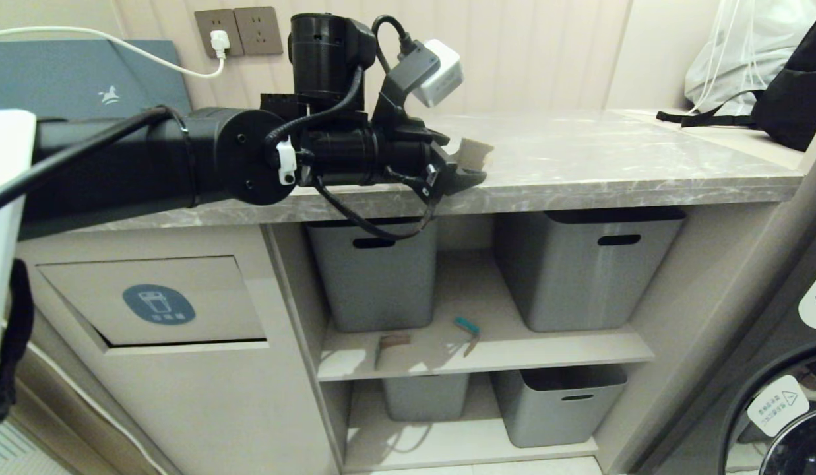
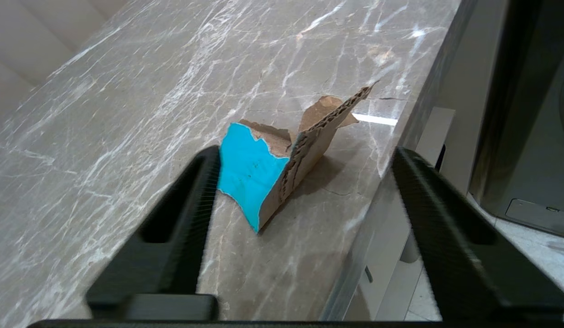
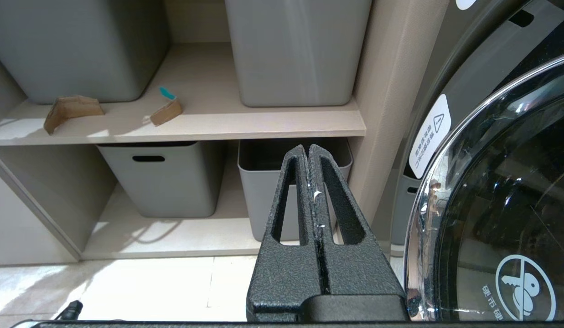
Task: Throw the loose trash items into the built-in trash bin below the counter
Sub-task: Pick up the garbage, then put the garbage in the trash can
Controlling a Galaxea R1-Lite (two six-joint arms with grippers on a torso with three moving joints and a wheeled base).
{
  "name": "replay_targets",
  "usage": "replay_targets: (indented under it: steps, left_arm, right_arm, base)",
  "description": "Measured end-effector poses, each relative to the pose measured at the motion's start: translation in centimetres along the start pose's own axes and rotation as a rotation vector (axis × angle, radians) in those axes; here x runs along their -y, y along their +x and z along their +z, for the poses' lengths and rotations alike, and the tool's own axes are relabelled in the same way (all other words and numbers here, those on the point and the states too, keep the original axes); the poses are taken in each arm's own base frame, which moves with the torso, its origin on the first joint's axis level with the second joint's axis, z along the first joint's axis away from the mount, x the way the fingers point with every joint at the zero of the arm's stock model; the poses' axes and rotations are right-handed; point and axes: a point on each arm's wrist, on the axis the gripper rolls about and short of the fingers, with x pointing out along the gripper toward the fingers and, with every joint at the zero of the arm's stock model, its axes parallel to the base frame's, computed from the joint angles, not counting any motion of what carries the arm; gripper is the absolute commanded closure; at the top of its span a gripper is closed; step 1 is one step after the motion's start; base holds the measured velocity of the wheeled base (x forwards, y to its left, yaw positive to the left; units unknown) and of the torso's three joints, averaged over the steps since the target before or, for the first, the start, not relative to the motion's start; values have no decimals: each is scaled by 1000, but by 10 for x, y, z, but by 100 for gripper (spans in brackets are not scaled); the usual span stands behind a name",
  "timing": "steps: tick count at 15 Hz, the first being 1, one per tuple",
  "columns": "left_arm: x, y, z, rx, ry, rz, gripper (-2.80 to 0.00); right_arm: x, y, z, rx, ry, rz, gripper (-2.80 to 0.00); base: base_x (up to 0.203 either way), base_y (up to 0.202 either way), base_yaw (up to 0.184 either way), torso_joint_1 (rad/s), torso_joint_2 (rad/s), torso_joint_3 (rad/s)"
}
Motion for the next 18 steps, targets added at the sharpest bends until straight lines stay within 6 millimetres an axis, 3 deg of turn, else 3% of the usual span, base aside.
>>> replay_targets:
  steps: [12,18]
  left_arm:
    - [2,5,-6,-20,-30,-10,0]
    - [-18,-39,30,73,-56,71,0]
  right_arm:
    - [0,0,0,0,0,0,0]
    - [0,0,0,0,0,0,0]
  base:
    - [0,0,0,0,0,0]
    - [0,0,0,0,0,0]
